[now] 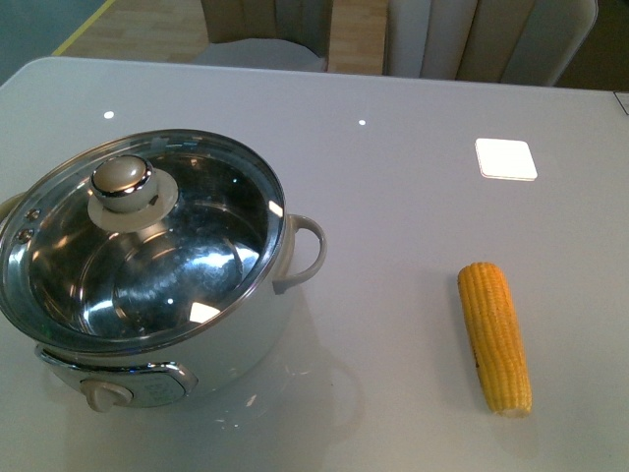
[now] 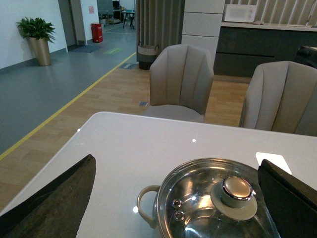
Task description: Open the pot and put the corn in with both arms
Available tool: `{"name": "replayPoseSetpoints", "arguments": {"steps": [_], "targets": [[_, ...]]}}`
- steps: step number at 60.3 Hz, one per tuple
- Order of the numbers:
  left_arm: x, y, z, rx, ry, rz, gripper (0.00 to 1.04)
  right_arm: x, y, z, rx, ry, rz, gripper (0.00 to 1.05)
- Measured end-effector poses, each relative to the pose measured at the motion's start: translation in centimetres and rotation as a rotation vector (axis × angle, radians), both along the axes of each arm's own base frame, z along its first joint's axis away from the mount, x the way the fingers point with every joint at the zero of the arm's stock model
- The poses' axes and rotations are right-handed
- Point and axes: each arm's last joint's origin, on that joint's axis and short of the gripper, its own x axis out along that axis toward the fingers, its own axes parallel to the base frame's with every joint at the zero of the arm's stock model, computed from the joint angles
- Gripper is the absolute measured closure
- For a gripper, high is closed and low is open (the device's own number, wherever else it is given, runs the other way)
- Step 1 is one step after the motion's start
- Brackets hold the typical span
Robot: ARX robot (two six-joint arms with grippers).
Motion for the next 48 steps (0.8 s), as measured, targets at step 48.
{"name": "replayPoseSetpoints", "arguments": {"steps": [48], "targets": [[0.54, -0.08, 0.20, -0.018, 0.276, 0.201, 0.07, -0.01, 0.00, 0.01, 0.000, -0.001, 0.000, 0.09]]}}
